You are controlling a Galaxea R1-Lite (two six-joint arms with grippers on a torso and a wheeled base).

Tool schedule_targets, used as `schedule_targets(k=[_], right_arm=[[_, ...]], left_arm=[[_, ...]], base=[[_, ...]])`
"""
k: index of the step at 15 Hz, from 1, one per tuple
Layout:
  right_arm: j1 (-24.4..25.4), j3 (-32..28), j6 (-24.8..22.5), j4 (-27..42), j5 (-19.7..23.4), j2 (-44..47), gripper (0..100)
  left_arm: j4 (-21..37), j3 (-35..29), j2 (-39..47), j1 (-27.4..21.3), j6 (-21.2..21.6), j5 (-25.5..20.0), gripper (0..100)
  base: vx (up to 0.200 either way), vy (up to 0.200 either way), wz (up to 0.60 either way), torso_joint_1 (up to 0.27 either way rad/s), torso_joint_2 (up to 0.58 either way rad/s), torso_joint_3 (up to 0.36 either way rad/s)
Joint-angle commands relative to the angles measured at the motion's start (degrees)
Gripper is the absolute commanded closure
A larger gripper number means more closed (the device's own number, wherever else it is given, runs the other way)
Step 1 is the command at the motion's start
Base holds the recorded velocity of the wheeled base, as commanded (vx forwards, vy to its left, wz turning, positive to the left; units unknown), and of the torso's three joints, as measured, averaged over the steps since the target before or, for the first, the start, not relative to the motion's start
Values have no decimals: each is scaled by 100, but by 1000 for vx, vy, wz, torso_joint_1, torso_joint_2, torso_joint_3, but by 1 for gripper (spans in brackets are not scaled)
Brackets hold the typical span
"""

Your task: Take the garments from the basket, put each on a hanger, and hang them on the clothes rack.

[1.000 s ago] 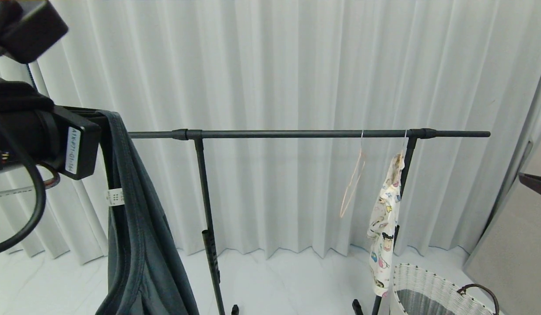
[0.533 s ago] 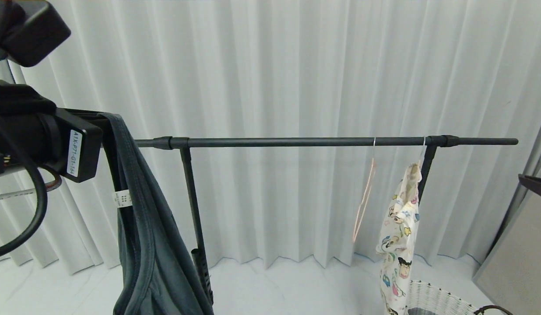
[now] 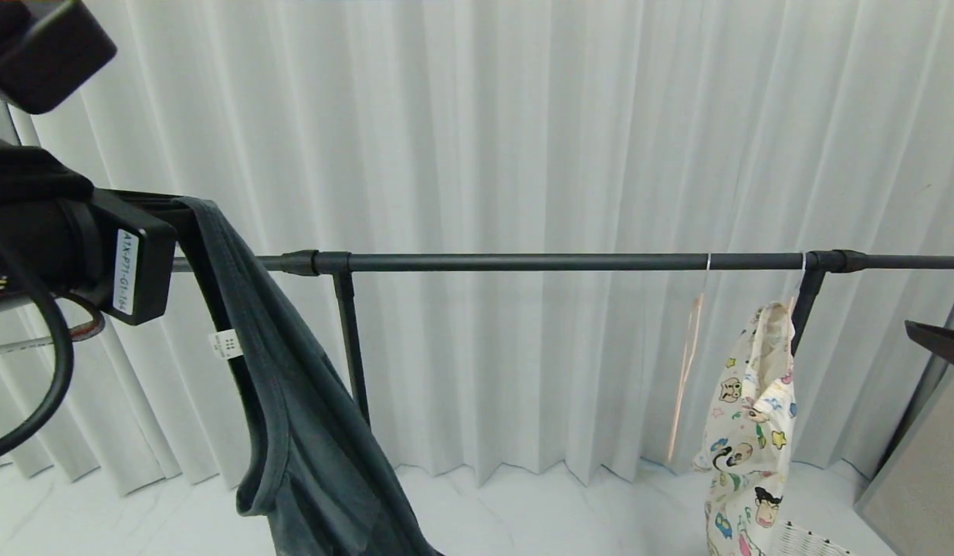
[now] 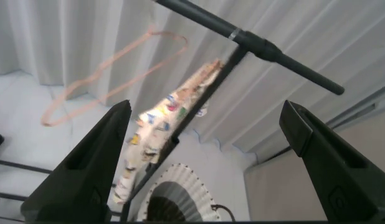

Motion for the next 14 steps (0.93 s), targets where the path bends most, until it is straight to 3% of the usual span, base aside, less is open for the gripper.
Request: schedule_targets(k=[1,4,7,10,14], right_arm=[[0,41,-2,6,-1,50,0],[0,137,42,6,-10,384,0],[61,58,482,-241,-10,1324,0],[694,-284,1484,-908,-239,2511,0],[1362,-1295,3004,-900,-1355,4207,0]], left_arm=[[-5,10,-2,-33,-3,-1,100],[-5,97,7,-33,-12,-1,100],[-5,282,-72,-33,-39,-1,100],[-5,291,-81,-33,-39,-1,100],[-5,317,-63,-24,-56,-1,100]], base=[[0,0,0,0,0,0],[0,0,0,0,0,0],[0,0,0,0,0,0],[0,0,0,0,0,0],[0,0,0,0,0,0]])
